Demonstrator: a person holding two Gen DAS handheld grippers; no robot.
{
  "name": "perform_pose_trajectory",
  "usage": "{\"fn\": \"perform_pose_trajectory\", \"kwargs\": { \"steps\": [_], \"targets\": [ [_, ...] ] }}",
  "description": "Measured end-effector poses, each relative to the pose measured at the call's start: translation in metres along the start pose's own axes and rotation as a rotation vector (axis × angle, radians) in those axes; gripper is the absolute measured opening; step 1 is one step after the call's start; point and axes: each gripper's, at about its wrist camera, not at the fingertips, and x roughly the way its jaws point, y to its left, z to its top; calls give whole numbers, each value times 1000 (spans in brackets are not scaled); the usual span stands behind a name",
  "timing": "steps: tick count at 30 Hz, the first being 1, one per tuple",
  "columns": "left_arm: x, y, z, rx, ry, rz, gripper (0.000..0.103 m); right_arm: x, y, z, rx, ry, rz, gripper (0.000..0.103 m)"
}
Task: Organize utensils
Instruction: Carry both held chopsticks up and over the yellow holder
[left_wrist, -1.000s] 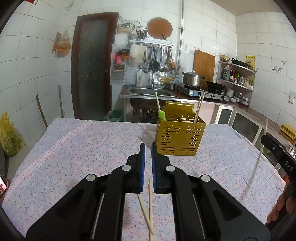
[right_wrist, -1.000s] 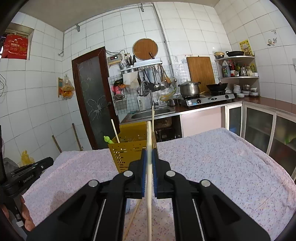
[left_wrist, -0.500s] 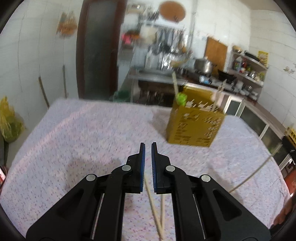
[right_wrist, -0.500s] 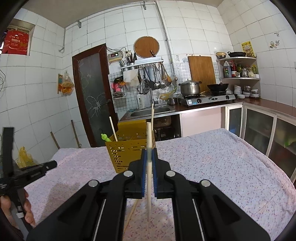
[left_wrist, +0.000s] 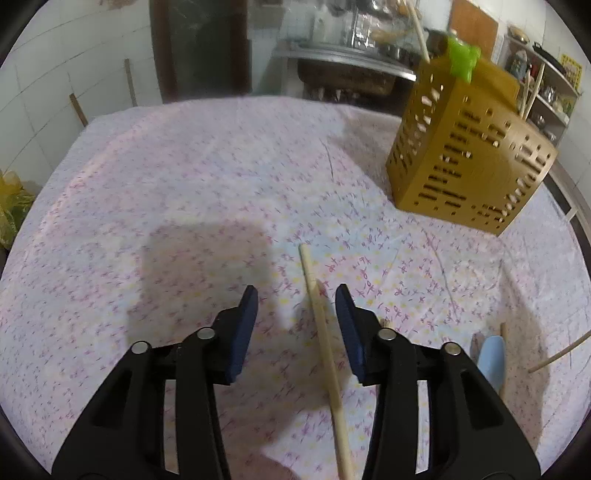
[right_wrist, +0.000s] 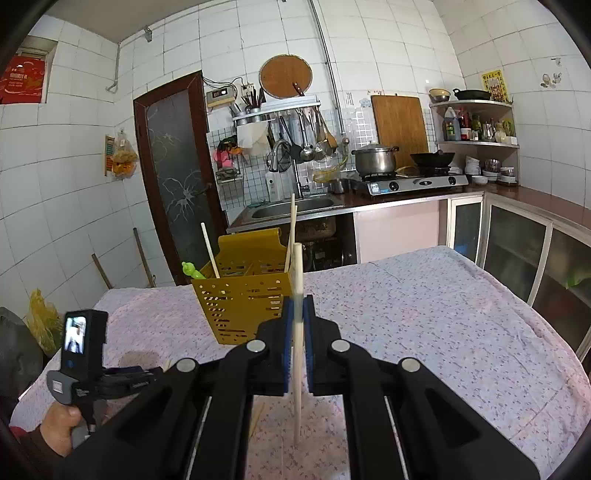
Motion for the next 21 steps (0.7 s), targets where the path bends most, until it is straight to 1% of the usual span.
{"fn": "perform_pose_trajectory", "kwargs": {
  "steps": [1, 2, 4, 5, 8, 10, 13, 17, 18, 21],
  "targets": [
    [6, -2, 0, 8, 19, -1, 27, 2, 1, 1, -1, 0, 0, 6],
    [12, -4, 1, 14, 39, -3, 17, 2, 1, 1, 0, 0, 1, 6],
    [14, -8, 3, 29, 27, 8, 13, 5, 1, 2, -5, -1, -1, 6],
    [15, -9, 4, 34, 26, 5, 7, 6, 2, 1, -7, -1, -1, 6],
    [14, -11, 5, 33, 14, -4, 5, 9, 3, 1, -10, 2, 1, 6],
    [6, -10, 6, 24, -16, -10, 5, 10, 3, 1, -13, -1, 1, 6],
    [-14, -8, 7, 5, -89, -35, 4, 10, 5, 1, -13, -9, 5, 6],
    [-53, -6, 7, -11, -209, -72, 4, 6, 6, 4, -22, -28, 5, 6],
    [-66, -5, 7, -16, -251, -81, 5, 6, 6, 4, -23, -32, 4, 6],
    [-92, -2, 6, -26, -326, -99, 5, 4, 7, 5, -22, -38, 8, 6]
  ]
}}
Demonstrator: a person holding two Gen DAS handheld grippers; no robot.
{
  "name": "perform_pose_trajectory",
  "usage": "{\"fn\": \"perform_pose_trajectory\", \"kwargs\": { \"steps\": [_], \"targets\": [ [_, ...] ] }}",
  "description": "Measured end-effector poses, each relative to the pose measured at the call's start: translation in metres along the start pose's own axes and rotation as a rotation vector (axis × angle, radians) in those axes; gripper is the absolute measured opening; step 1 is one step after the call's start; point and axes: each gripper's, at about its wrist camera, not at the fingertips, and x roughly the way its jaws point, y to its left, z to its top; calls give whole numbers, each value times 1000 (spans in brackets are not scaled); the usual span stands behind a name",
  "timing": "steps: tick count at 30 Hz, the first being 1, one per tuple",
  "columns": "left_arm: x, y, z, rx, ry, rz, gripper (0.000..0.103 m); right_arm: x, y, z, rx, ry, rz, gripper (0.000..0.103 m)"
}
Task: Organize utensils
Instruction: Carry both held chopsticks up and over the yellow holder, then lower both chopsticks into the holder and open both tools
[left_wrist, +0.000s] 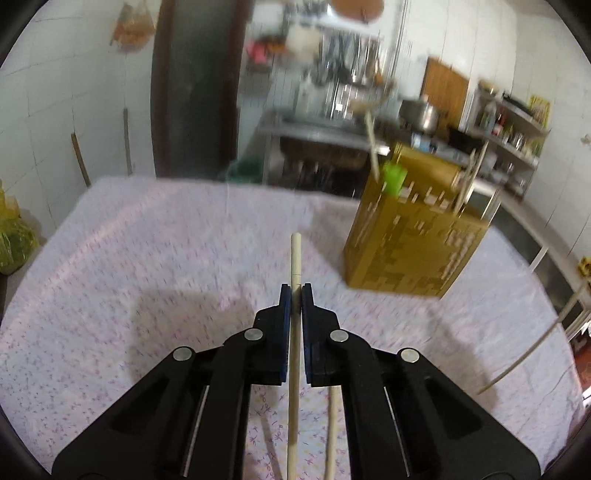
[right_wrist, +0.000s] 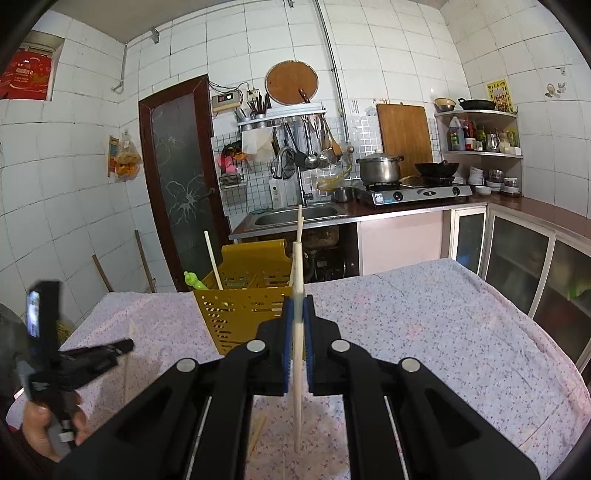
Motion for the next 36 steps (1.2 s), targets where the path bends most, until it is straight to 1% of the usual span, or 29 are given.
{"fn": "perform_pose_trajectory", "kwargs": {
  "steps": [3, 7, 10, 13, 21, 24, 27, 29, 32, 36],
  "targets": [
    [-20, -1, 4, 4, -59, -4, 5, -1, 0, 0, 1, 1, 3, 6],
    [-37, -2, 5, 10, -92, 7, 5, -3, 3, -1, 2, -1, 15, 6],
    [-48, 3, 3, -11, -117, 10, 5, -6, 2, -1, -1, -10, 21, 6],
    [-59, 3, 3, 2, -156, 26, 4, -7, 2, 0, 1, -15, 24, 6],
    [-81, -6, 16, 29, -213, 3, 4, -9, -1, 9, -1, -33, 20, 6],
    [-88, -17, 30, 50, -244, -13, 5, -8, 1, 19, -5, -47, 20, 6],
    [-98, -32, 56, 68, -292, -52, 4, -7, 3, 35, -13, -72, 25, 6],
    [-102, -42, 72, 77, -321, -75, 4, -4, 6, 53, -27, -100, 20, 6],
    [-108, -62, 104, 89, -390, -112, 4, 2, 8, 78, -31, -141, 26, 6],
    [-106, -84, 139, 94, -465, -141, 4, 11, 17, 116, -50, -213, 27, 6]
  ]
}}
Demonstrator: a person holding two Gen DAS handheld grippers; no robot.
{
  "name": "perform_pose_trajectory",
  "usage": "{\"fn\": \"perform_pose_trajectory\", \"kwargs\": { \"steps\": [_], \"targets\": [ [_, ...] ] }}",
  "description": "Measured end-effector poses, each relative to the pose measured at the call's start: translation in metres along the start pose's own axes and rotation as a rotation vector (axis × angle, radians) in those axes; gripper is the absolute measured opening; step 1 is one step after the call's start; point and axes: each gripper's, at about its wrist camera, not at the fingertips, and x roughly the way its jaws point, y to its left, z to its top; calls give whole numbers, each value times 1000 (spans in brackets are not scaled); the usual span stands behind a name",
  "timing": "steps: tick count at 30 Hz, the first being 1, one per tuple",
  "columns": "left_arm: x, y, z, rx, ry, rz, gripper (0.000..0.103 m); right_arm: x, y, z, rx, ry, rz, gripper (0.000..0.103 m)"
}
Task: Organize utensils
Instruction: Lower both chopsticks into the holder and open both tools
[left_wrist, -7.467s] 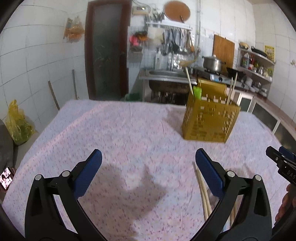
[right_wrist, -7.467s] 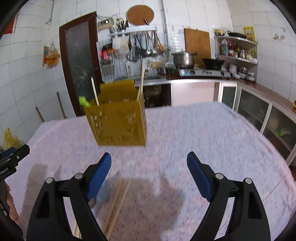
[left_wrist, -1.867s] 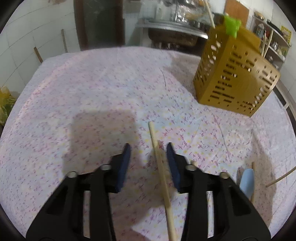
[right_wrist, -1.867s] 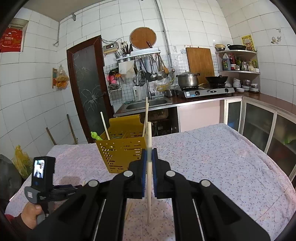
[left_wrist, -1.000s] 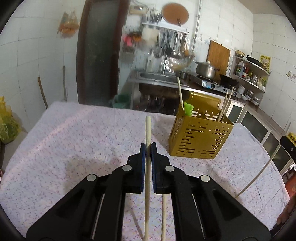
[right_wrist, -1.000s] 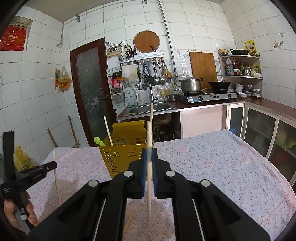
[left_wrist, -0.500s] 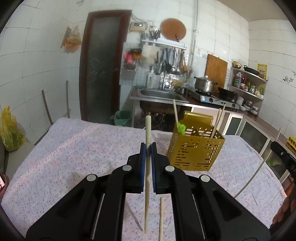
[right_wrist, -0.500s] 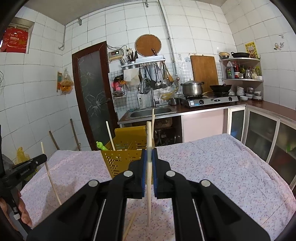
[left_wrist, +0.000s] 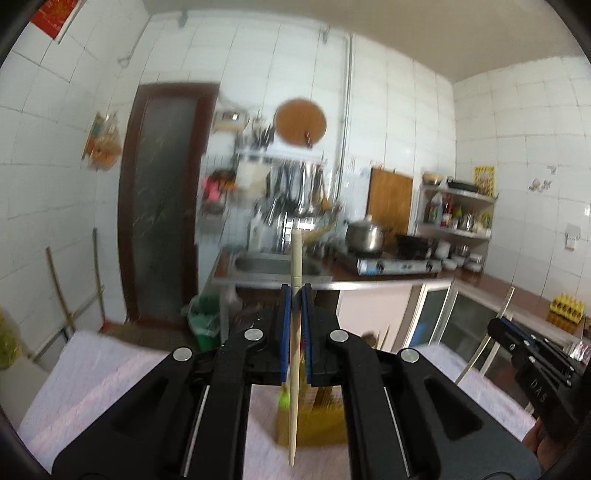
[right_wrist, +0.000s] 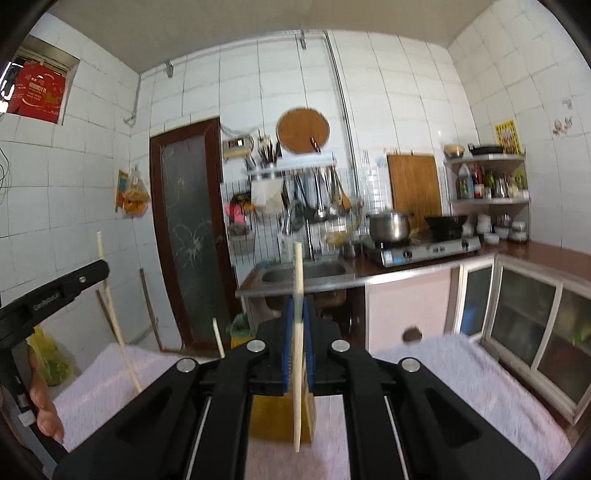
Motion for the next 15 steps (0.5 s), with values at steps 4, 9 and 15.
{"fn": "perform_pose_trajectory", "kwargs": {
  "steps": [4, 9, 15],
  "targets": [
    [33, -9, 21, -15, -44, -15, 4, 26, 7, 24, -13, -38, 4, 6],
    [89, -18, 10, -25, -32, -31, 4, 67, 10, 22, -27, -22, 7, 6],
    [148, -11, -47, -25, 77, -3, 5, 112, 4, -22, -18, 70, 13, 6]
  ]
}}
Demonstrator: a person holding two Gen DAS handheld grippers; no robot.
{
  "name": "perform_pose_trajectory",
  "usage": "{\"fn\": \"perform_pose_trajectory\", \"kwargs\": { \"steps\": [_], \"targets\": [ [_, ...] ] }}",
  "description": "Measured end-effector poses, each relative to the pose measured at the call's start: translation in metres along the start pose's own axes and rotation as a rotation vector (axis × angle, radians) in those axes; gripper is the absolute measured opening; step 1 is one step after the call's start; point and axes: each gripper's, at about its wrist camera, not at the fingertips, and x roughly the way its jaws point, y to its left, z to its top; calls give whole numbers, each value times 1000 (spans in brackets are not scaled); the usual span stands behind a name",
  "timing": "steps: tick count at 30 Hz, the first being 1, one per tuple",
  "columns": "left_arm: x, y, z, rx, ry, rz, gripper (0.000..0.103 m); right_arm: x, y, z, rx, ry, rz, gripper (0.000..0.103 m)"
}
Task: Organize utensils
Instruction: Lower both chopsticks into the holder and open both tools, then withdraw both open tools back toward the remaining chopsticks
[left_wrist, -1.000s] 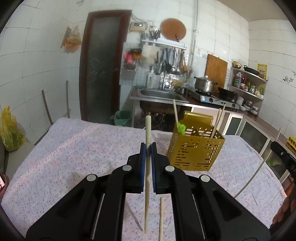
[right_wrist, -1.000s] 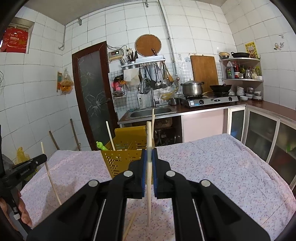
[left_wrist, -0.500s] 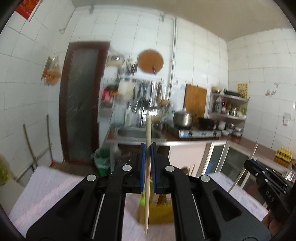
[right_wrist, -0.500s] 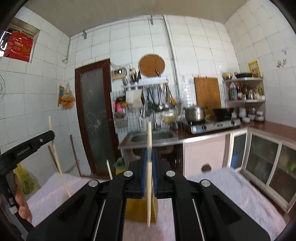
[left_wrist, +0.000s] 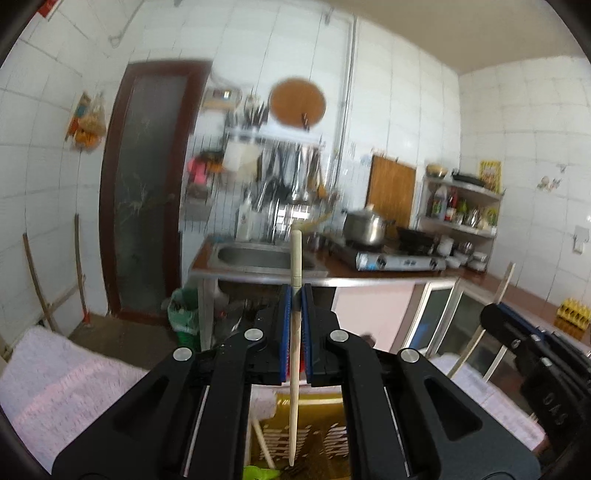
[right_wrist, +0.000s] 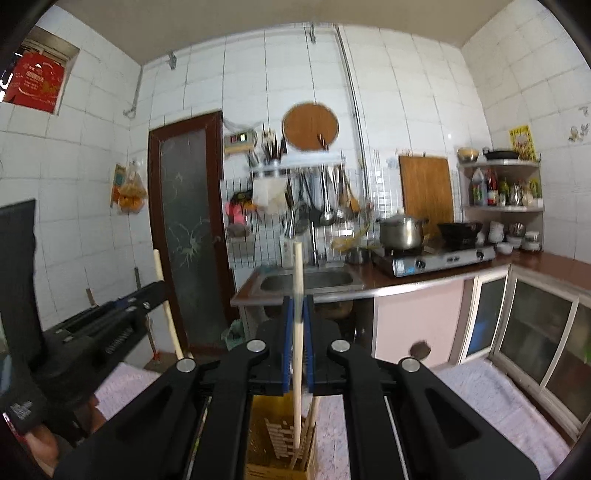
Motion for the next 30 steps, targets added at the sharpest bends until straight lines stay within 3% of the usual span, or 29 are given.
{"fn": "perform_pose_trajectory", "kwargs": {
  "steps": [7, 8, 9, 10, 11, 12, 16, 18, 23, 30],
  "targets": [
    [16, 22, -31, -11, 101, 62, 8, 21, -4, -33, -11, 116, -16, 7],
    [10, 27, -31, -11, 114, 69, 19, 18, -5, -34, -14, 128, -28, 7],
    [4, 30, -30, -12, 119, 75, 40, 15, -7, -33, -11, 142, -40, 14],
    [-7, 34, -27, -13, 117, 89, 51, 14, -9, -32, -4, 155, -45, 24],
    [-19, 37, -25, -11, 103, 106, 68, 10, -13, -32, 11, 167, -46, 51],
    [-30, 40, -23, -6, 95, 119, 76, 7, -15, -32, 21, 170, -47, 59],
    [-78, 54, -17, 15, 112, 142, 86, -17, -27, -39, 53, 221, -87, 60],
    [-100, 63, -18, 14, 123, 158, 96, -33, -28, -47, 65, 237, -95, 69],
    [-141, 88, -46, 15, 185, 217, 98, -67, -21, -78, 53, 297, -118, 82],
    [-153, 124, -113, -53, 337, 250, 98, -90, -7, -134, 41, 409, -122, 84]
  ]
}}
